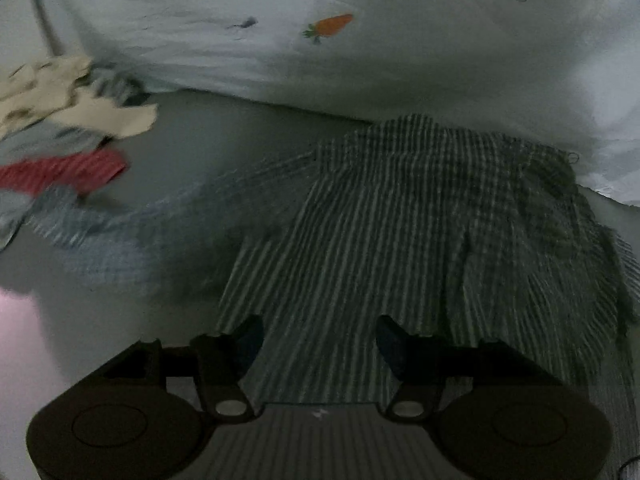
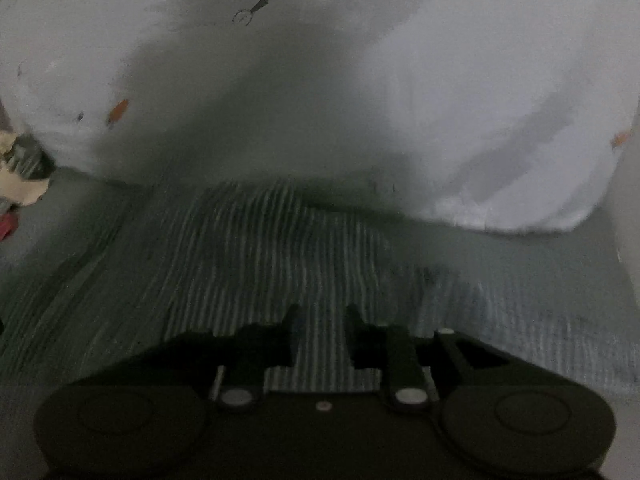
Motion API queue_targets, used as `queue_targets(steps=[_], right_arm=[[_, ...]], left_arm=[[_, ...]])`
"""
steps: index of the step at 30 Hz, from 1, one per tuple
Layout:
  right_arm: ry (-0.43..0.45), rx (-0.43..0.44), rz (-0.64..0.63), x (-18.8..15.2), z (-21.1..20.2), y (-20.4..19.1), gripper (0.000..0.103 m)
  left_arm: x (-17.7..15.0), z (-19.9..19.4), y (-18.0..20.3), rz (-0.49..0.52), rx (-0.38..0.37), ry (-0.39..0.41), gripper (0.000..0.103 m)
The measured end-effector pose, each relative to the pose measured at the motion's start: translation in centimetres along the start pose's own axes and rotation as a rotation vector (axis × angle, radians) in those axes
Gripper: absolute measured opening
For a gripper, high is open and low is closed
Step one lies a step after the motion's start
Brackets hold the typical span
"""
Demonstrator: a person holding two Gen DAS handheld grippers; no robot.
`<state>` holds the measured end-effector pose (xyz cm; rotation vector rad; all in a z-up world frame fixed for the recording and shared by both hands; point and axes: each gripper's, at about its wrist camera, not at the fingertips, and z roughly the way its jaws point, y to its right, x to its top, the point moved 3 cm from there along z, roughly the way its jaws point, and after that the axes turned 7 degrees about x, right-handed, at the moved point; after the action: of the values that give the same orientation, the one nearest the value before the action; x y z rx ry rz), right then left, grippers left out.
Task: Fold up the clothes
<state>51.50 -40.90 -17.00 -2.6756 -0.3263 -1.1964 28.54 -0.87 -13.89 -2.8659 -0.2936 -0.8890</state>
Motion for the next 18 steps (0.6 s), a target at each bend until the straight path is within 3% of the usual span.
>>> queue_targets(steps=[2, 4, 6, 7, 11, 14, 15, 17, 18], right_arm=[[0.008, 0.014, 0.012, 2.2, 1.9, 0.3, 0.03], [0.015, 0.027, 0.025, 4.4, 3.8, 0.6, 0.041], [0.011, 0.063, -0.036, 5.7, 6.0, -0.2, 0.051], [0.008, 0.081, -0.067, 6.4, 7.2, -0.6, 0.051], [-0.062, -0.017, -0.337, 6.1, 12.6, -3.5, 0.052], [-0.1, -0.036, -0.415, 5.3, 15.0, -4.1, 0.052], [-0.115, -0.049, -0.438, 4.8, 15.7, -4.2, 0.051], [-0.146, -0.08, -0.492, 4.0, 16.5, -4.3, 0.025], [-0.162, -0.096, -0.519, 3.7, 16.9, -4.3, 0.003]], left_arm=[[2.9, 2.4, 0.6, 0.016, -0.032, 0.01, 0.065], [6.1, 4.8, 1.5, 0.034, -0.083, 0.039, 0.066], [9.4, 7.2, 2.7, 0.059, -0.142, 0.076, 0.067], [11.1, 8.3, 3.4, 0.082, -0.169, 0.099, 0.068], [14.8, 12.5, 7.8, 0.32, -0.26, 0.172, 0.077], [15.7, 15.8, 10.1, 0.458, -0.286, 0.157, 0.081], [15.9, 16.8, 10.5, 0.483, -0.296, 0.146, 0.082], [16.2, 18.9, 11.4, 0.519, -0.319, 0.121, 0.081], [16.2, 19.7, 11.4, 0.5, -0.332, 0.105, 0.065]])
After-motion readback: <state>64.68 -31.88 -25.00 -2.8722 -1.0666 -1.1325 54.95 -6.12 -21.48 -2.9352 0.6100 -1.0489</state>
